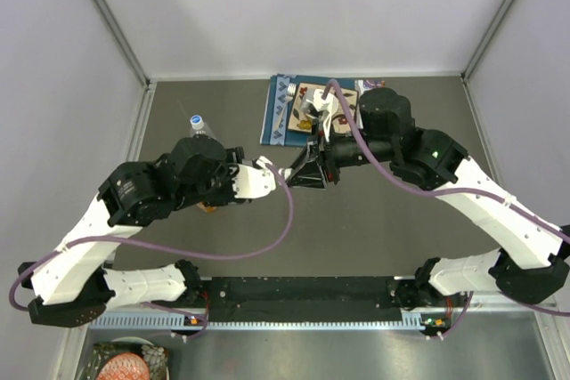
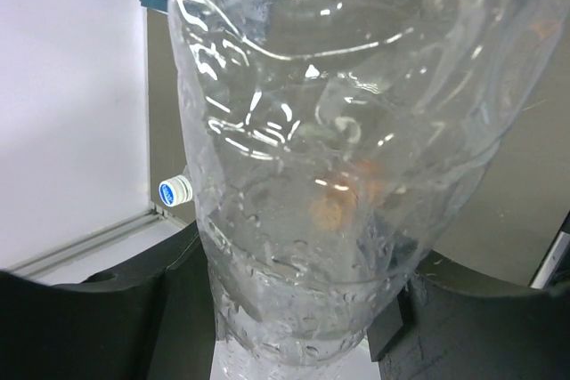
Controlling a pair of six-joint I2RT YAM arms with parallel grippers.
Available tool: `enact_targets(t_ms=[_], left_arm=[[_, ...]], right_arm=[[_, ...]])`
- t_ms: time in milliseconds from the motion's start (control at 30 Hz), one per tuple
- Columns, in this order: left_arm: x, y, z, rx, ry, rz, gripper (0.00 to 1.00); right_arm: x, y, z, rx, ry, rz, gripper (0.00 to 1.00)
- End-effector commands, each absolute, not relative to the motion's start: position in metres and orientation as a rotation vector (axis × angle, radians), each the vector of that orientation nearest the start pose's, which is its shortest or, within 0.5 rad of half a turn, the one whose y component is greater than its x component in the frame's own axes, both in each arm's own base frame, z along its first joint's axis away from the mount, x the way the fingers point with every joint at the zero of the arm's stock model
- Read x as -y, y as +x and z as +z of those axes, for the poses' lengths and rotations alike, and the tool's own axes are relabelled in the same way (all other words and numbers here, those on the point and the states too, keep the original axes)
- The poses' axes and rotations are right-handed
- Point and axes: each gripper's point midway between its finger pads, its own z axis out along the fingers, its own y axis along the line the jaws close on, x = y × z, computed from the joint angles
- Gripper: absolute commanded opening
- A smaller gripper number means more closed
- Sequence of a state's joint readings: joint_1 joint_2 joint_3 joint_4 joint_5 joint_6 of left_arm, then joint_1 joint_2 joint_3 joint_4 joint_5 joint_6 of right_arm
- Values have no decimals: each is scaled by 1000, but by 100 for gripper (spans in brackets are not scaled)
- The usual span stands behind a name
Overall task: Screw on the bottle caps
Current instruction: Screw the bottle cap onto the plastic bottle.
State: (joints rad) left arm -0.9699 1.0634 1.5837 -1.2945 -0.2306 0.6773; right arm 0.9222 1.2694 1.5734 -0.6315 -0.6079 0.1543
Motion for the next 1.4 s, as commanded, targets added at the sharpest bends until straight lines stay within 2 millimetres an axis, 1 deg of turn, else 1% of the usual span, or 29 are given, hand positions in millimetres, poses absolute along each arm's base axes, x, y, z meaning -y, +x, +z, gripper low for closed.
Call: enact_targets(t_ms=[0, 33, 100, 200, 267, 400, 533, 667, 733, 867, 967, 1033, 1200, 1233, 1267, 1367], left_arm=[[189, 214, 380, -1529, 1310, 47, 32], [189, 214, 378, -1531, 1314, 49, 32], [187, 214, 374, -1541, 1317, 57, 32], [187, 213, 373, -1540, 1320, 57, 31], [187, 213, 375, -1538, 1315, 50, 31], [186, 215, 376, -1539, 1308, 69, 31], [184, 217, 378, -1532, 1291, 81, 31], [183, 215, 382, -1528, 1274, 70, 30], [183, 214, 383, -1528, 1267, 59, 29], [182, 212, 385, -1527, 1253, 42, 29], [185, 209, 384, -1532, 1251, 13, 29], [187, 208, 380, -1544, 1254, -3, 29], [195, 207, 375, -1555, 1267, -38, 28], [197, 207, 373, -1559, 1265, -46, 28], [197, 206, 372, -1562, 1263, -52, 27], [202, 205, 362, -1587, 1270, -75, 25]], right_arm=[[-344, 116, 374, -1839, -1146, 1285, 3], [-343, 120, 371, -1860, -1123, 1259, 3], [-342, 126, 374, -1885, -1079, 1239, 2], [-347, 129, 376, -1913, -1042, 1250, 2], [-350, 128, 377, -1933, -1029, 1274, 2], [-359, 133, 365, -2027, -964, 1296, 1], [-361, 137, 360, -2096, -883, 1299, 1], [-362, 140, 363, -2116, -828, 1323, 1], [-364, 138, 366, -2117, -812, 1367, 1], [-363, 147, 364, -2159, -738, 1394, 1], [-364, 151, 370, -2165, -701, 1404, 5], [-364, 156, 371, -2170, -679, 1374, 7], [-365, 166, 364, -2230, -669, 1293, 14], [-365, 168, 364, -2234, -662, 1285, 21], [-364, 168, 365, -2235, -658, 1279, 25], [-363, 171, 366, -2226, -655, 1259, 29]])
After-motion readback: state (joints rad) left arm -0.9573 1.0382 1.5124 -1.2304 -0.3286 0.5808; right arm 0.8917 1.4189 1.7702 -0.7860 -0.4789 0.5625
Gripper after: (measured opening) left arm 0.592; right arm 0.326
